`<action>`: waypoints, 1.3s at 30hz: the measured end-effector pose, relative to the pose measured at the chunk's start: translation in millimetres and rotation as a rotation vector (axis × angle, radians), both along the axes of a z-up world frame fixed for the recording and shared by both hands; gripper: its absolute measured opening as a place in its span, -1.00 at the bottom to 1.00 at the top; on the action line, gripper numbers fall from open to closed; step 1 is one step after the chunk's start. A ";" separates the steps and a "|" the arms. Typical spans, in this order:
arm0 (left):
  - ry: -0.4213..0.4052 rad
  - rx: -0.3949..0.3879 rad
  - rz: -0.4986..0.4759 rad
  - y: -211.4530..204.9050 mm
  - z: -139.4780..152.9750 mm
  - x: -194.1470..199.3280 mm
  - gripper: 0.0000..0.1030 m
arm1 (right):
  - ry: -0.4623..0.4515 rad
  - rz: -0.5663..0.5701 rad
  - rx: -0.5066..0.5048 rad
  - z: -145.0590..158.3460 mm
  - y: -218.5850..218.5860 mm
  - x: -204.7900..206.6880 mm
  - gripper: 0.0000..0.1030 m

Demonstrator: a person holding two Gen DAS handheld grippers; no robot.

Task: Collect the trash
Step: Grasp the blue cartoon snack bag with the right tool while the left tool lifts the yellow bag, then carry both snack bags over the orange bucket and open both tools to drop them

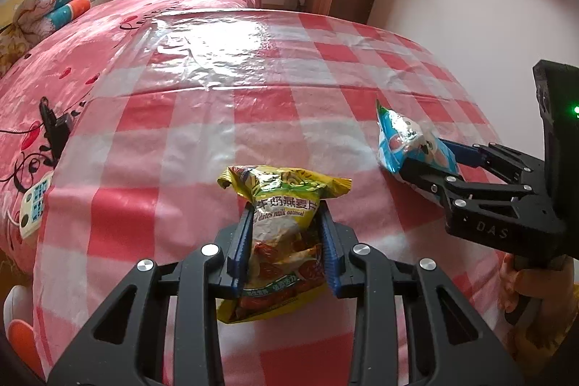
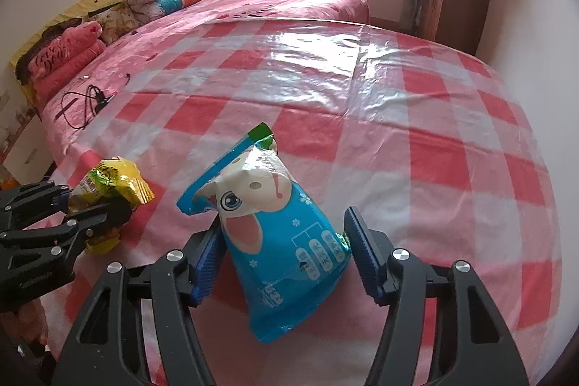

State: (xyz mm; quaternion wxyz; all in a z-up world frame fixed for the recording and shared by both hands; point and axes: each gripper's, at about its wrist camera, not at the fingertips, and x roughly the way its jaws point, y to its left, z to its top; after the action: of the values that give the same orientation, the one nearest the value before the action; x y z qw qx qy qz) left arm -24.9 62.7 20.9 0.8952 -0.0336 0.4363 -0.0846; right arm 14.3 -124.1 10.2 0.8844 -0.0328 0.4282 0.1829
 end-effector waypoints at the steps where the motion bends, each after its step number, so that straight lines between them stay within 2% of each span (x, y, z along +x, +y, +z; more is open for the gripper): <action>1: 0.000 0.000 0.000 0.0 0.1 0.1 -0.32 | 0.003 0.001 0.007 0.1 1.0 -3.8 0.24; 23: -0.006 0.011 0.036 45.8 7.6 -64.3 -0.32 | 0.049 0.060 0.116 9.7 34.6 -68.0 0.24; 29: -0.017 0.022 0.051 56.7 12.0 -78.8 -0.32 | 0.079 0.070 0.175 10.7 40.6 -76.6 0.24; 39: -0.031 0.033 0.087 76.9 17.8 -100.1 -0.32 | 0.079 0.114 0.187 19.2 59.2 -93.3 0.24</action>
State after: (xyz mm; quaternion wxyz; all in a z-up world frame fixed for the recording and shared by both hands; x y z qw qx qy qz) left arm -125.0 139.6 38.7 0.9051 -0.0367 0.4217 -0.0388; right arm -79.0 -64.9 29.4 0.8542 0.0326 0.4412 0.2733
